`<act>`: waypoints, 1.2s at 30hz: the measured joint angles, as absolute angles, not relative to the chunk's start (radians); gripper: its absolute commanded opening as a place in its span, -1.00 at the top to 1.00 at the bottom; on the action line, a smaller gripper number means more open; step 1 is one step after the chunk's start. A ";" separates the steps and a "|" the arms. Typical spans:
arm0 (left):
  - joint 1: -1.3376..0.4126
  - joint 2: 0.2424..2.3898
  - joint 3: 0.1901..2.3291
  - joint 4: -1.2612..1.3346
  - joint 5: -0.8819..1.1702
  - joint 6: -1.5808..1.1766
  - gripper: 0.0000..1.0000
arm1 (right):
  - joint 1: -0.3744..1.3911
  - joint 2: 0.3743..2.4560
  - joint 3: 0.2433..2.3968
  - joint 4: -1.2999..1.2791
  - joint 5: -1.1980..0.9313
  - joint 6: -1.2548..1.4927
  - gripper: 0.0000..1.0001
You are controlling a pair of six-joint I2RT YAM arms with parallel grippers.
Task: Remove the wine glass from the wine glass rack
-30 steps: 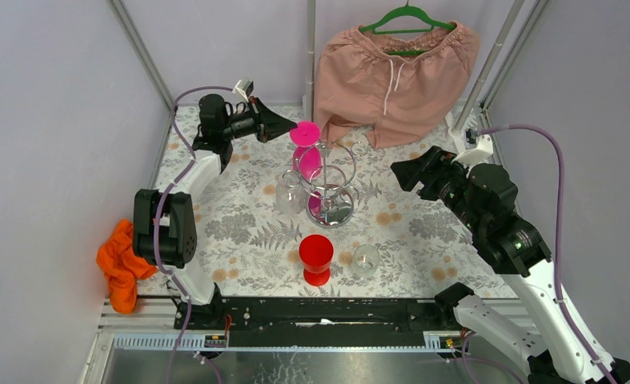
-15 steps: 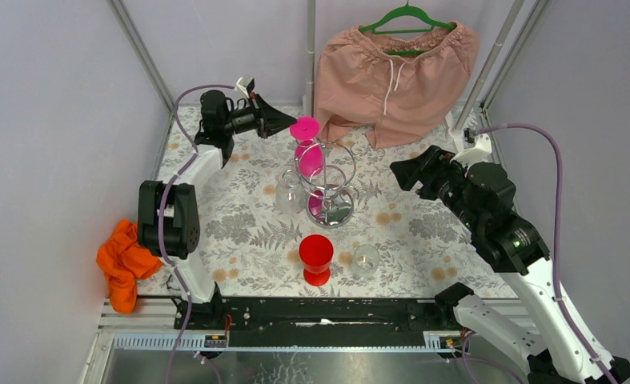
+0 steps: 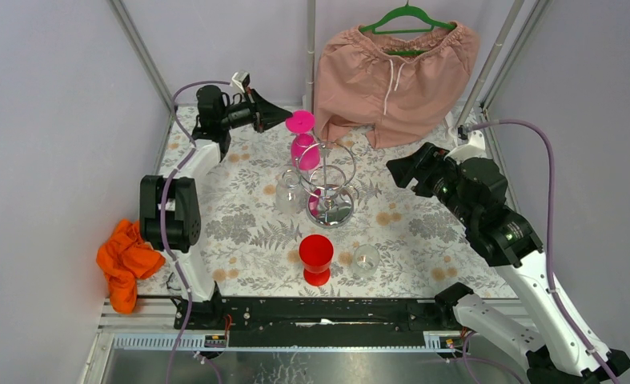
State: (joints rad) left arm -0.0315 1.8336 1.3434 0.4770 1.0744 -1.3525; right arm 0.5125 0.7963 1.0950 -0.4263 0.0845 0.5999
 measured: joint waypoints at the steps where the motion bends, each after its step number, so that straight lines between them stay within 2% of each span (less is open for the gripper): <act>1: -0.031 1.841 1.356 0.477 1.074 -1.353 1.00 | 0.513 0.799 1.095 -0.426 0.084 0.600 -0.53; 17: -0.031 1.974 1.597 0.455 1.066 -1.402 1.00 | 0.513 0.819 1.095 -0.405 0.084 0.600 -0.53; 22: -0.031 1.972 1.684 0.457 1.056 -1.426 1.00 | 0.513 0.834 1.083 -0.393 0.083 0.599 -0.53; 31: -0.031 1.917 1.714 0.454 1.037 -1.465 1.00 | 0.513 0.879 1.075 -0.368 0.067 0.599 -0.52; 36: -0.032 1.903 1.832 0.455 1.029 -1.490 1.00 | 0.513 0.883 1.075 -0.352 0.066 0.599 -0.52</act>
State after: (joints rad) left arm -0.0322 1.9034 1.8320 0.4553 1.0286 -1.4902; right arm 0.5125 0.8833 1.0748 -0.3523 0.0662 0.5995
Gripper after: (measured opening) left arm 0.040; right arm 0.764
